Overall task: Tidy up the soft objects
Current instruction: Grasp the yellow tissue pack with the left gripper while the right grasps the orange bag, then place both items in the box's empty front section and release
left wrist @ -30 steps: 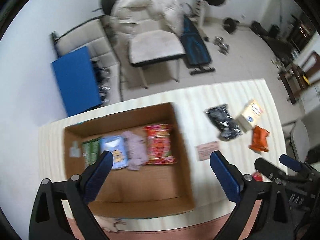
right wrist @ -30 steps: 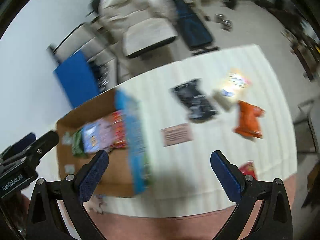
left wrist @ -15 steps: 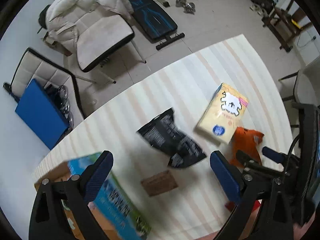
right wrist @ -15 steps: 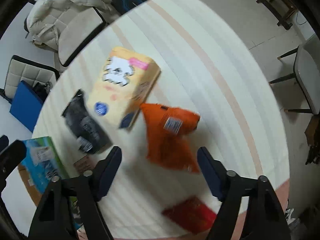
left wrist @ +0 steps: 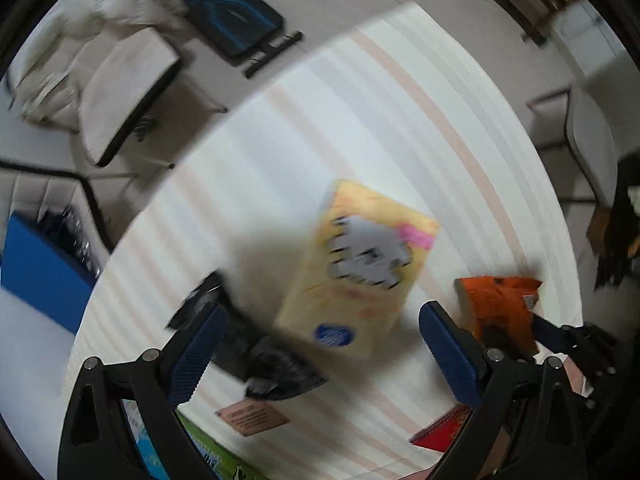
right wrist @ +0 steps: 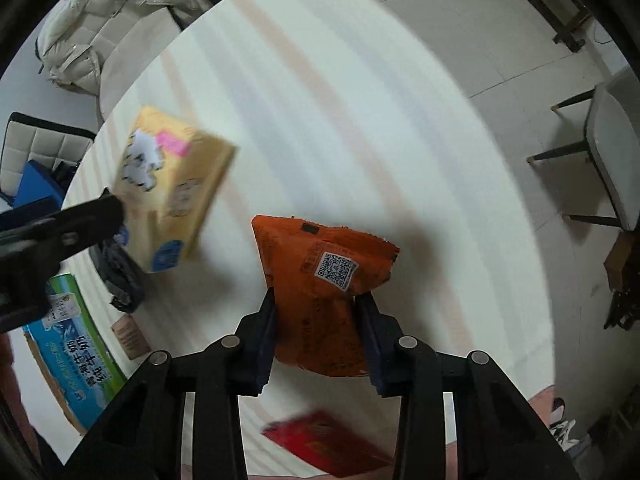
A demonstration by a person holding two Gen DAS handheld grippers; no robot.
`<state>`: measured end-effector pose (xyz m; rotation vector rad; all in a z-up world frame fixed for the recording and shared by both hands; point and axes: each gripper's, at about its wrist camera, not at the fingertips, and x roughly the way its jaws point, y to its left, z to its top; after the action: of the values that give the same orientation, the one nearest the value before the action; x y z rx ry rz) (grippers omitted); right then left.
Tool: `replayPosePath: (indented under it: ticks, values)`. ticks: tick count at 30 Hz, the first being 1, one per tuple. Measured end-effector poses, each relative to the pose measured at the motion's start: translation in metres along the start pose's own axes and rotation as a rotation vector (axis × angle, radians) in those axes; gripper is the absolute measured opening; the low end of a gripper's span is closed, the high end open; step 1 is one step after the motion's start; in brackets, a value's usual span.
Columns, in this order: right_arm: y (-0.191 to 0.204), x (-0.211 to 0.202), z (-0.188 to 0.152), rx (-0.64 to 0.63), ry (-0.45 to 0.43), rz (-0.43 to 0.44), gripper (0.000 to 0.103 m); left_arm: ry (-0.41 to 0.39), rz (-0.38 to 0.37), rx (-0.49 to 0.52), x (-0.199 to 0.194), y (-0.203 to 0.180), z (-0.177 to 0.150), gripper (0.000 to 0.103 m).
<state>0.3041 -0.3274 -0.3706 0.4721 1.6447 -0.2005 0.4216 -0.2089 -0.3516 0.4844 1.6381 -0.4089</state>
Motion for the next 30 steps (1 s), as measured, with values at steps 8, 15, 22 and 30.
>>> replayPosePath:
  ticks: [8,15,22,30]
  values:
    - [-0.023,0.001,0.003,0.014,0.022,-0.013,0.039,0.062,-0.005,0.010,0.037,-0.022,0.008,0.062]
    - [-0.018,-0.011,0.002,-0.017,0.011,-0.008,0.034,-0.011,-0.042,-0.119,0.004,-0.004,-0.029,0.061]
    - [0.008,-0.060,-0.036,-0.096,-0.046,0.070,0.033,-0.207,-0.113,-0.269,-0.074,0.029,-0.121,0.061]
    - [0.080,-0.113,-0.112,-0.230,-0.076,0.203,0.033,-0.354,-0.173,-0.420,-0.140,0.114,-0.259,0.061]
